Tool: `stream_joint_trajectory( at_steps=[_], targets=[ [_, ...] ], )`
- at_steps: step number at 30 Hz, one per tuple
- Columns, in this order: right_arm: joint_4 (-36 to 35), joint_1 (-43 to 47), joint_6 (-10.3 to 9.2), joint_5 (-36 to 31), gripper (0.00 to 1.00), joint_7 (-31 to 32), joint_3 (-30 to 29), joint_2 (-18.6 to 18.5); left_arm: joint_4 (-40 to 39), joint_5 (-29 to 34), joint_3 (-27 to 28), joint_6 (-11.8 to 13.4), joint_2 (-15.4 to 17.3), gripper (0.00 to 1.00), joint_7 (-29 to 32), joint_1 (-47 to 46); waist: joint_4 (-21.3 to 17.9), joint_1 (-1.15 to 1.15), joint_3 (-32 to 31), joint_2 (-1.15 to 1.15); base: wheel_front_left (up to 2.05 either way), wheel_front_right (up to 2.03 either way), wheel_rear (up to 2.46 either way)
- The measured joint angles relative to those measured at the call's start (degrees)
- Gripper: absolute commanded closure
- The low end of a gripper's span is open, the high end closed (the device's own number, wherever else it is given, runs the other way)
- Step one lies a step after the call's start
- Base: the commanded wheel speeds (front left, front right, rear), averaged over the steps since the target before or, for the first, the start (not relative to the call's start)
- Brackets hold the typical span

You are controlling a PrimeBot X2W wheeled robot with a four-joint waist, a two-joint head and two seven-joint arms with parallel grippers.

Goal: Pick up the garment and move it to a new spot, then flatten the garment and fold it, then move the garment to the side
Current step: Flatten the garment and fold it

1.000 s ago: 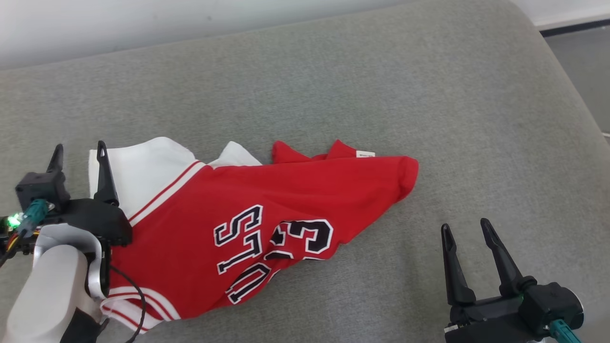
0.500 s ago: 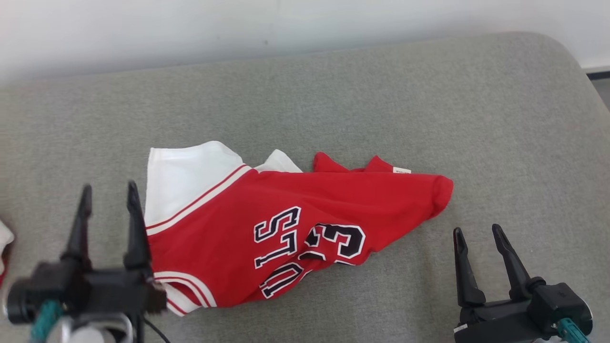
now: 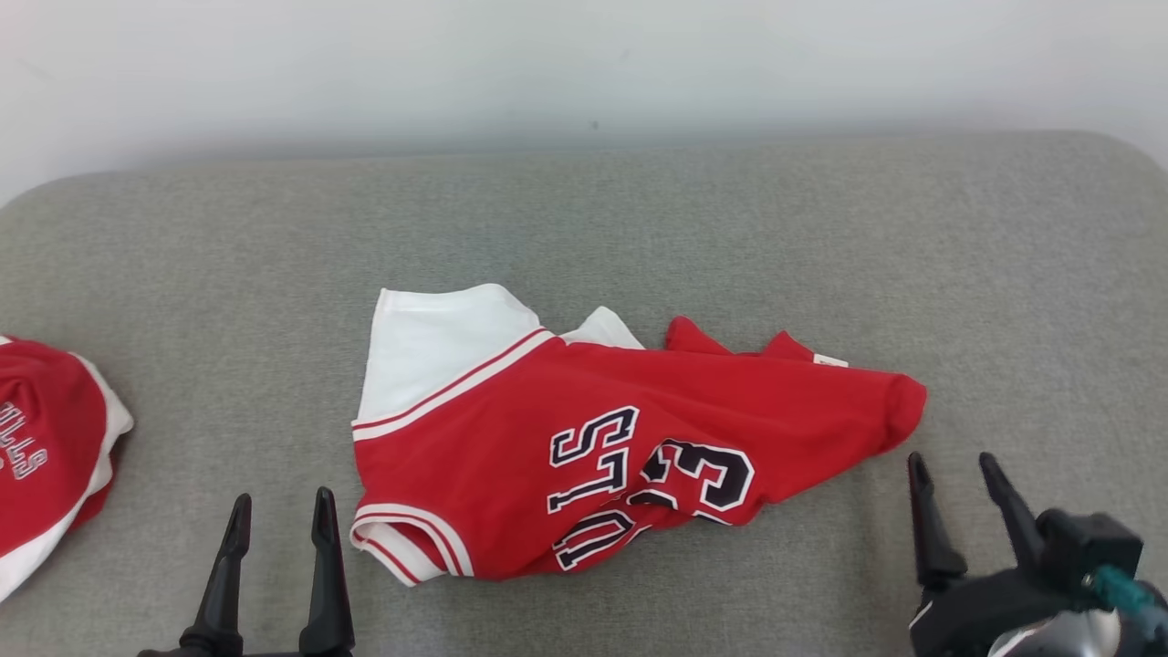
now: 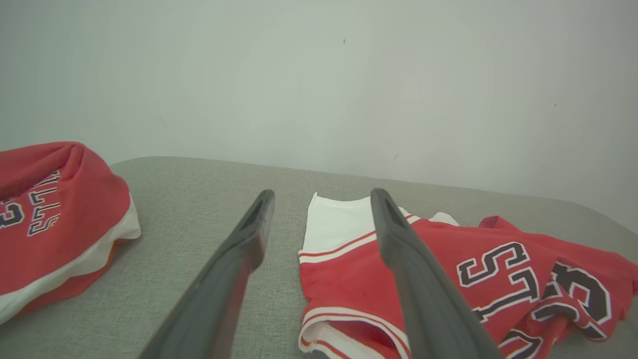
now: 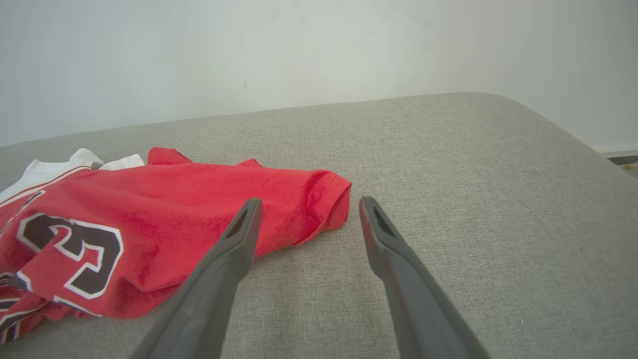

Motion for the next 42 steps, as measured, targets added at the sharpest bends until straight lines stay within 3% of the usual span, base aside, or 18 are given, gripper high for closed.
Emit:
stream_joint_trajectory(
  at_steps=[9,18,26,33,34,35,36,37,38,39,42],
  targets=[
    [0.7,-7.9,0.0,-0.1,0.0,16.5,-5.4,-0.3,0.0,1.0,0.6,-0.9,-0.3,0.0,0.0,0.3,2.2,0.01,-0.3,0.0,0.0,0.0,0.0],
    [7.3,-18.8,0.0,0.4,0.0,33.0,-11.9,-0.4,0.5,1.1,0.1,-1.5,-0.4,0.0,0.0,-0.2,2.9,0.01,1.6,0.01,0.0,0.0,0.0],
    [12.4,-23.2,0.0,2.0,0.0,41.2,-13.2,-0.3,0.7,1.1,0.1,-1.8,-0.4,0.0,0.0,-1.1,3.9,0.02,3.5,0.01,0.0,0.0,0.0],
    [13.5,-24.9,0.0,2.0,0.0,42.3,-12.8,-0.3,0.9,1.3,0.1,-2.0,-0.4,0.0,0.0,-1.2,4.6,0.02,4.6,0.01,0.0,0.0,0.0],
    [13.5,-25.0,0.0,2.0,0.05,42.2,-12.7,-0.3,1.0,1.3,0.1,-2.1,-0.4,0.0,0.0,-1.2,4.6,0.02,4.6,0.02,0.0,0.0,0.0],
    [13.6,-25.1,0.0,2.0,0.18,42.1,-12.6,-0.3,1.1,1.3,0.1,-2.1,-0.4,0.0,0.0,-1.2,4.7,0.02,4.6,0.01,0.0,0.0,0.0],
    [13.7,-25.2,0.0,2.1,0.45,42.1,-12.4,-0.3,1.2,1.3,0.1,-2.1,-0.4,0.0,0.0,-1.2,4.7,0.02,4.5,0.01,0.0,0.0,0.0],
    [13.8,-25.2,0.0,2.4,0.51,42.0,-12.4,-0.3,1.3,1.3,0.1,-2.1,-0.4,0.0,0.0,-1.2,4.7,0.02,4.5,0.01,0.0,0.0,0.0],
    [14.0,-25.2,0.0,2.4,0.71,41.9,-12.2,-0.3,1.4,1.3,0.1,-2.3,-0.4,0.0,0.0,-1.2,4.7,0.02,4.4,0.01,0.0,0.0,0.0],
    [14.1,-25.2,0.0,2.5,0.97,41.8,-12.1,-0.3,1.5,1.2,0.1,-2.3,-0.4,0.0,0.0,-1.2,4.8,0.01,4.4,0.01,0.0,0.0,0.0],
    [14.4,-25.5,0.0,2.5,1.0,40.6,-11.6,-0.6,1.7,1.0,0.3,-2.4,-0.4,0.0,0.0,-1.2,4.9,0.01,4.3,0.01,0.0,0.0,0.0]
  ],
)
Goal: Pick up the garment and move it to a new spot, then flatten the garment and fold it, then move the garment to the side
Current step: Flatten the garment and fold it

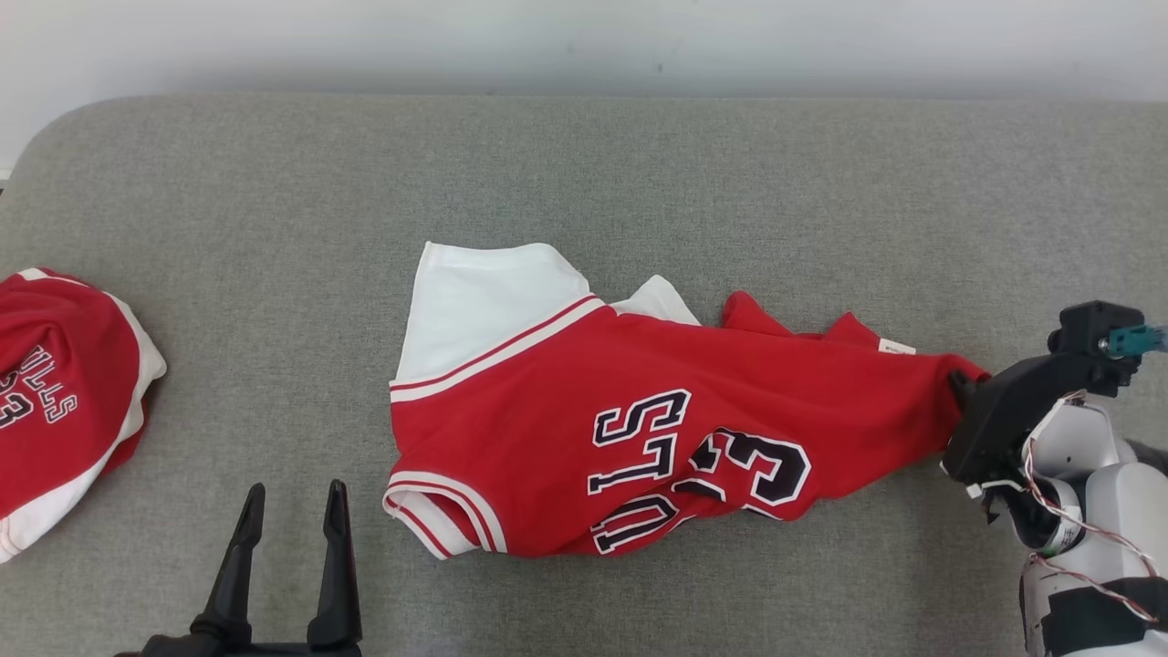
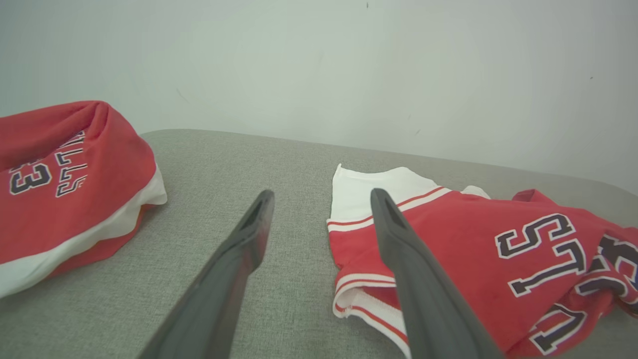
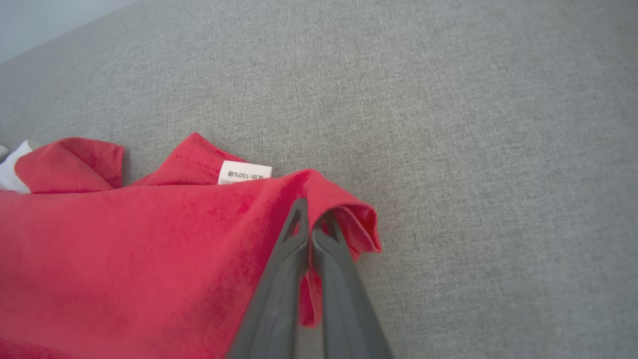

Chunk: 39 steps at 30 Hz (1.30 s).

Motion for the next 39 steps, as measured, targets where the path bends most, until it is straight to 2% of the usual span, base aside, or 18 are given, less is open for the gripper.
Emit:
stream_joint_trajectory(
  at_steps=[5,11,16,20,28,34,39],
  targets=[
    [0.0,-2.1,0.0,-1.5,1.0,-4.5,1.4,-1.5,0.3,-0.1,0.3,-0.1,0.0,0.0,0.0,-0.2,0.5,0.0,0.0,0.0,0.0,0.0,0.0],
    [0.3,-7.0,0.0,-4.5,1.0,-12.0,7.8,-5.6,0.4,-0.3,0.5,-0.5,0.0,0.0,0.0,-0.3,1.3,0.0,0.5,0.0,0.0,0.0,0.0],
    [1.3,-13.2,0.0,-7.9,1.0,-21.1,13.6,-10.0,0.3,-0.5,0.5,-0.6,0.0,0.0,0.0,-1.3,2.0,0.0,1.8,0.0,0.0,0.0,0.0],
    [1.3,-17.6,0.0,-12.5,1.0,-31.2,12.3,-12.7,0.4,-0.9,0.3,-0.6,0.0,0.0,0.0,-2.5,2.9,0.0,3.0,0.0,0.0,0.0,0.0],
    [9.1,-12.2,0.0,-18.0,1.0,-29.1,2.2,-11.9,0.9,-1.6,0.1,-0.6,0.0,0.0,0.0,-2.9,5.1,0.0,4.7,0.0,0.0,0.0,0.0],
    [13.9,-9.1,0.0,-20.2,1.0,-25.7,0.6,-12.2,1.0,-1.6,0.3,-0.6,0.0,0.0,0.0,-3.1,5.8,0.01,5.6,0.0,0.0,0.0,0.0],
    [15.3,-7.4,0.0,-21.4,1.0,-24.3,0.6,-13.1,1.0,-1.6,0.3,-0.6,0.0,0.0,0.0,-3.4,5.9,0.0,5.7,0.0,0.0,0.0,0.0]
  ],
)
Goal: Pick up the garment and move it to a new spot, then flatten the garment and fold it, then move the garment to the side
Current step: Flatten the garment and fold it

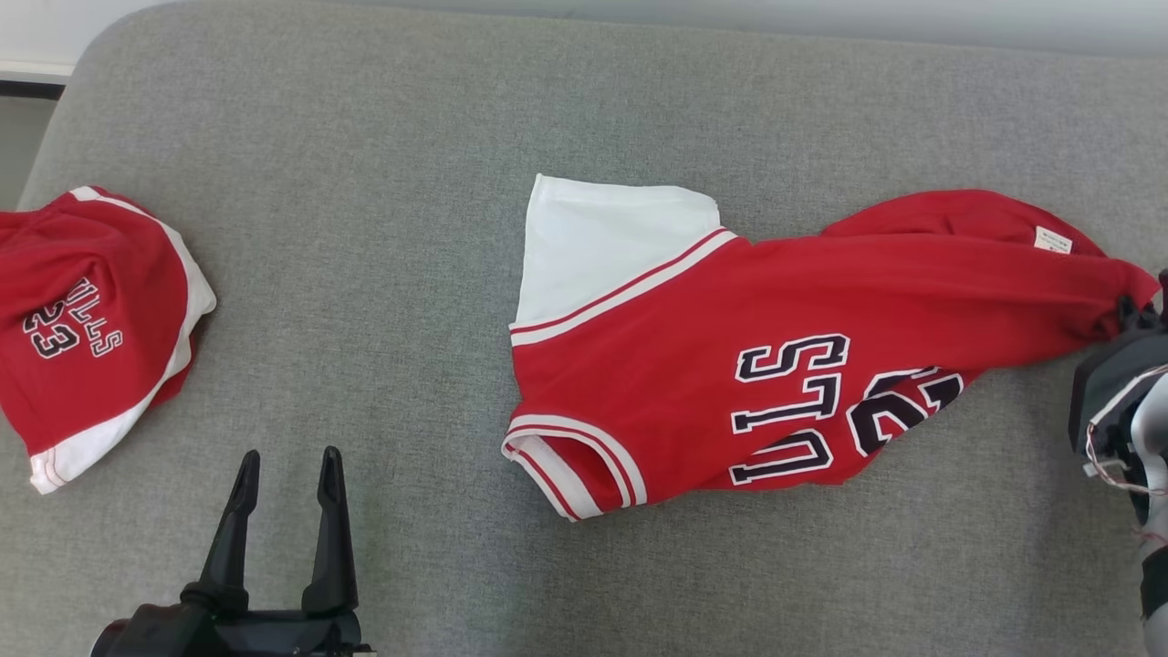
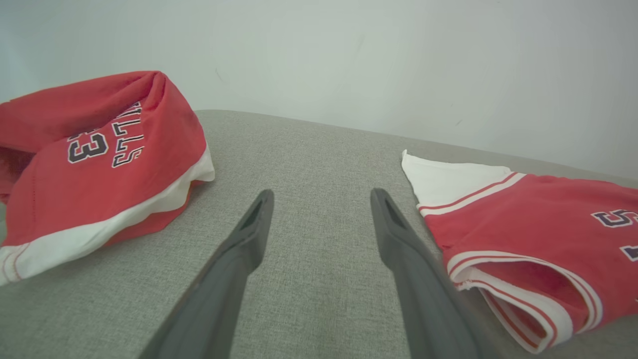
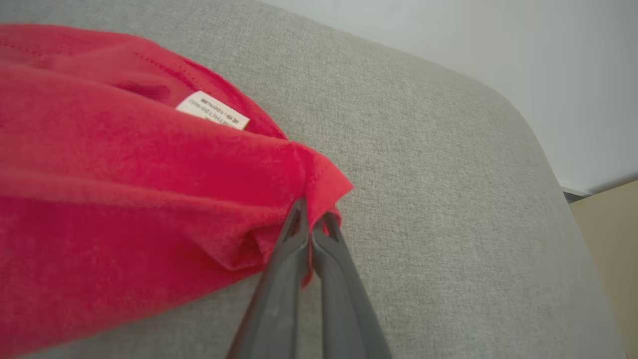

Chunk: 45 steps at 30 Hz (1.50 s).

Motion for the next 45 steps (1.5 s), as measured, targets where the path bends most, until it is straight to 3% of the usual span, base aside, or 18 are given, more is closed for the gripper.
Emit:
stream_joint_trajectory(
  at_steps=[11,23,24,25,37,45],
  targets=[
    [-3.2,6.1,0.0,-0.2,1.0,-0.6,1.4,-0.4,0.0,0.0,0.3,0.0,0.0,0.0,0.0,0.0,-1.4,-0.01,-1.1,0.0,0.0,0.0,0.0],
    [-18.7,17.3,0.0,0.0,1.0,0.0,-0.1,2.2,0.4,0.0,0.5,0.3,0.0,0.0,0.0,0.7,-2.6,-0.01,-4.1,0.0,0.0,0.0,0.0],
    [-19.4,18.5,0.0,0.2,0.82,0.5,-0.1,3.0,0.4,0.0,0.5,0.3,0.0,0.0,0.0,0.8,-2.7,-0.01,-4.4,0.0,0.0,0.0,0.0],
    [-19.8,19.6,0.0,0.2,0.0,1.2,-0.1,3.5,0.5,0.0,0.5,0.3,0.0,0.0,0.0,0.9,-2.8,-0.01,-4.6,0.0,0.0,0.0,0.0],
    [-28.0,26.2,0.0,5.0,0.0,9.0,-4.2,9.0,0.8,-0.1,0.9,0.3,0.0,0.0,0.0,2.3,-4.2,-0.01,-7.4,-0.01,0.0,0.0,0.0],
    [-32.9,21.6,0.0,14.3,0.0,22.3,-7.3,11.6,0.4,-0.1,1.1,0.3,0.0,0.0,0.0,3.2,-5.6,-0.01,-8.2,-0.01,0.0,0.0,0.0]
  ],
)
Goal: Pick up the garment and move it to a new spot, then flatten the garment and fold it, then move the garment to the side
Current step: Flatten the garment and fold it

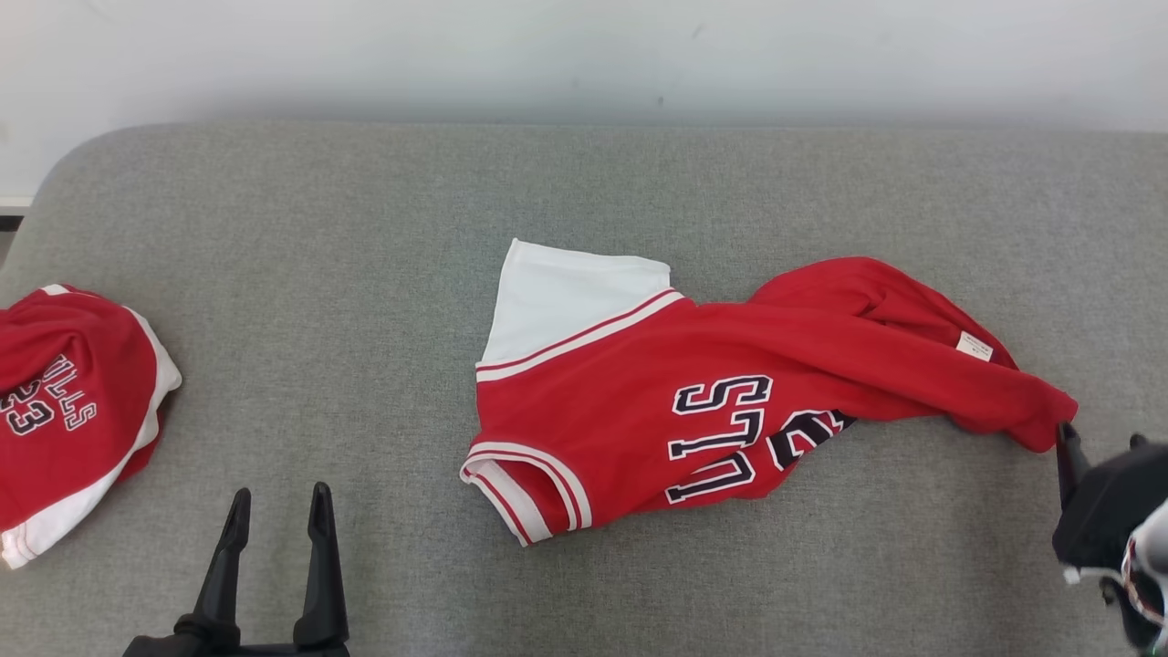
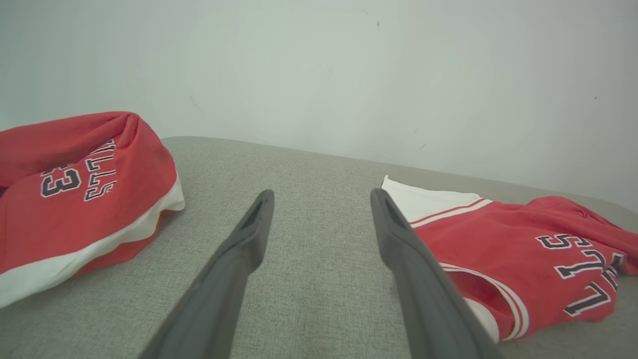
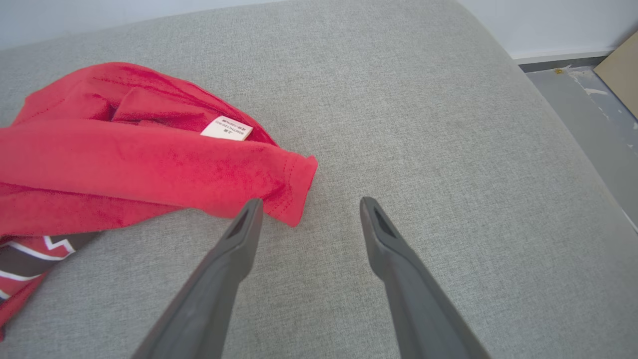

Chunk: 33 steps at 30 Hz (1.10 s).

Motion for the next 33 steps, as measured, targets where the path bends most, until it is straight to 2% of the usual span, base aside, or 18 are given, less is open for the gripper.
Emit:
stream_joint_trajectory(
  at_steps=[9,18,33],
  targets=[
    [6.8,-8.4,0.0,1.9,0.0,5.4,-2.9,-0.6,-0.4,0.8,-0.2,-0.3,0.0,0.0,0.0,-0.8,0.3,0.01,1.8,0.0,0.0,0.0,0.0],
    [12.3,-10.4,0.0,3.0,0.0,1.6,-1.8,-0.7,-0.5,1.1,0.2,-0.6,0.0,0.0,0.0,-1.2,0.9,0.01,3.4,0.0,0.0,0.0,0.0],
    [14.5,-12.0,0.0,5.3,0.0,-2.2,2.4,-2.9,-0.3,1.4,0.3,-0.8,0.0,0.0,0.0,-1.3,0.7,0.01,3.1,0.0,0.0,0.0,0.0]
  ],
)
